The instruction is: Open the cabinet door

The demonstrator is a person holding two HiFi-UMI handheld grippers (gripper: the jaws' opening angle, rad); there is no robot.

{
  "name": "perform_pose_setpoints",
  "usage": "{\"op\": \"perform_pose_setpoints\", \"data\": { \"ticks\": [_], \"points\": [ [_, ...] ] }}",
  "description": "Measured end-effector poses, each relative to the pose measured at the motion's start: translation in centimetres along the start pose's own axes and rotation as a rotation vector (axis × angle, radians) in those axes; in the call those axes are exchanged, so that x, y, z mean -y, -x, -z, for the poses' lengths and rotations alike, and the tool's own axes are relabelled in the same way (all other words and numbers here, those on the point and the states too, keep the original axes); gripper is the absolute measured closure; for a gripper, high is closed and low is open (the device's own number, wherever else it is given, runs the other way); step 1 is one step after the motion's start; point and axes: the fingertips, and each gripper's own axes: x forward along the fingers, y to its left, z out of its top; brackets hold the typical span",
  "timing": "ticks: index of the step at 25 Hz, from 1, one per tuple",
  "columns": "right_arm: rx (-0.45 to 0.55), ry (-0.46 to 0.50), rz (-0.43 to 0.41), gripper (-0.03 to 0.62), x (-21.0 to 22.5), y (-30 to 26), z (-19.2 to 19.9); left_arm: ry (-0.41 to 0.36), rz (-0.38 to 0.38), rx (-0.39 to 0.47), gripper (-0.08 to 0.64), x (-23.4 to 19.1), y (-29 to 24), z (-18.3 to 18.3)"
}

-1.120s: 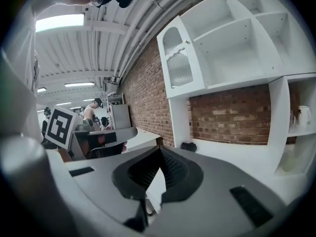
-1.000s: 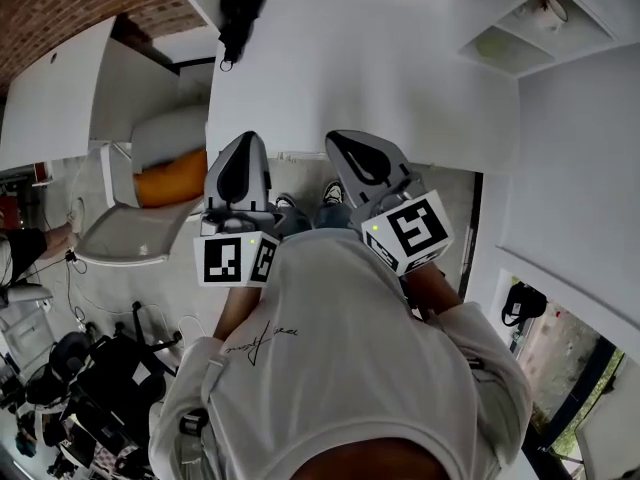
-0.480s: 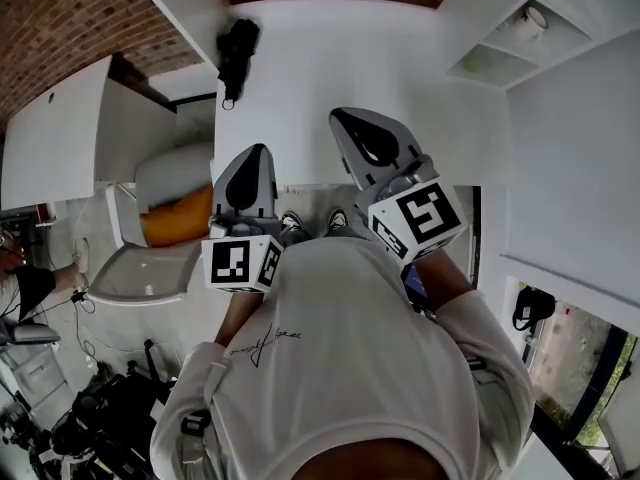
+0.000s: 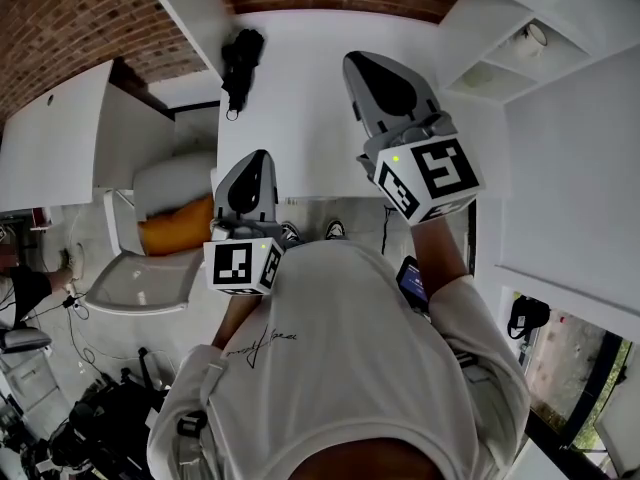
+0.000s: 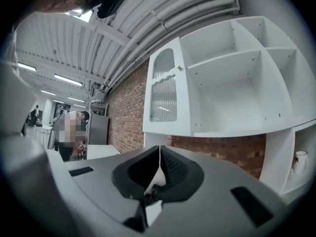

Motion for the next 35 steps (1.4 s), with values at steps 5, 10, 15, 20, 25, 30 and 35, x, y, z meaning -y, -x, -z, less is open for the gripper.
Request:
{"op": "perform_pose_setpoints", "data": {
  "ticks": [5,10,15,20,25,30,35],
  "points": [
    [0.008,0.019,0.027,0.566,1.4,-2.0,-1.6,-0.023,-0.051,0.006,0.543,-1.9,0.5,-0.3],
    [-0.006,0.060,0.032,0.566,2.4,-4.4,-2.6,-0.034,-0.038,-0.002,0.543,-1.7,0.5,0.0],
    [-0.009,0.066,0.039,0.565,3.4,-6.5,-3.2,-0.027,-0.009,-0.022,0.543,-0.8,0.3,0.9],
    [-0.020,0.061,0.061,0.535,4.8,-8.1,-3.5,-0.031,0.011,-0.023,0.543,-0.3,0.1,1.0],
    [-0.010,0.050,0.078,0.515,6.1,-9.9,-4.1,-0.038,0.014,-0.017,0.543,-0.6,-0.1,0.8],
    [0.003,0.036,0.074,0.489,7.1,-11.4,-4.7,-0.034,0.024,-0.024,0.543,-0.5,0.0,0.9],
    [0.019,-0.013,0.035,0.437,8.3,-13.3,-4.7,-0.043,0.029,-0.025,0.543,-0.6,-0.2,0.9]
  ]
}}
